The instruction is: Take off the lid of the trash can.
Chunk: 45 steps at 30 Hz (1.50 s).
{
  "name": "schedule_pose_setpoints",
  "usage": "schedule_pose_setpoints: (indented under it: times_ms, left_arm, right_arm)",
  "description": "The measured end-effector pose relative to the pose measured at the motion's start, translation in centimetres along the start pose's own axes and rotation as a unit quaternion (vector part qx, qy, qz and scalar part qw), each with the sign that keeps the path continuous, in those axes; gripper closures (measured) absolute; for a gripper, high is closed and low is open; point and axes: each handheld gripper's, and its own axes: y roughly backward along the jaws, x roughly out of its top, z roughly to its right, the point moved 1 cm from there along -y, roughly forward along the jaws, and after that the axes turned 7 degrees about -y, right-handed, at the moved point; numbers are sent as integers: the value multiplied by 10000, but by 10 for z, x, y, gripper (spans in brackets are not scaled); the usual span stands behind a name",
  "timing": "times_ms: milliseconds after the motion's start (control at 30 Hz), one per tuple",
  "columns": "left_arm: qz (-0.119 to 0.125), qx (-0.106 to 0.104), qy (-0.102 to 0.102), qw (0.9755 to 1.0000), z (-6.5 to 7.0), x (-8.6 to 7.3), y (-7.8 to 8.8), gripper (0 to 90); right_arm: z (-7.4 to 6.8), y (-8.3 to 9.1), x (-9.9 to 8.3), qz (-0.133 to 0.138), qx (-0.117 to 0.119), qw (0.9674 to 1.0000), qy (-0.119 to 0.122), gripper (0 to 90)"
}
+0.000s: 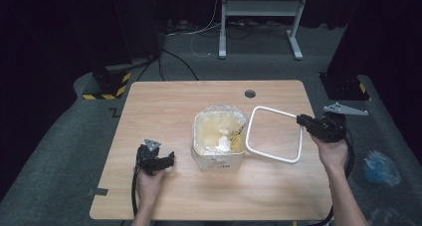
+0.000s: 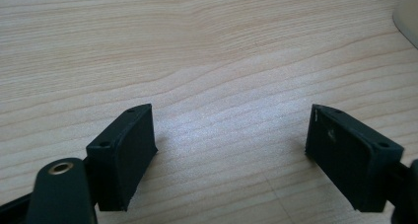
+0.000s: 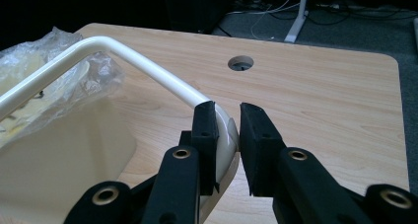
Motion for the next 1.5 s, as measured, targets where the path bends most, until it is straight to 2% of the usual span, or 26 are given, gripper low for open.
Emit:
schedule_pose_setpoints:
  times_ms: [633,800,1500]
  left_arm:
    - [1,-5,-3,10000,0,0,0,194]
    - [1,-5,-3,10000,0,0,0,194]
    - [5,-11,-20,10000,0,0,0,200]
  right_arm:
    - [13,0,-14,-210,-68,9997,-35,777]
    - [16,-3,-19,-261,-66,9996,-73,777]
    - [27,-25,-40,-579,-166,9982,27,779]
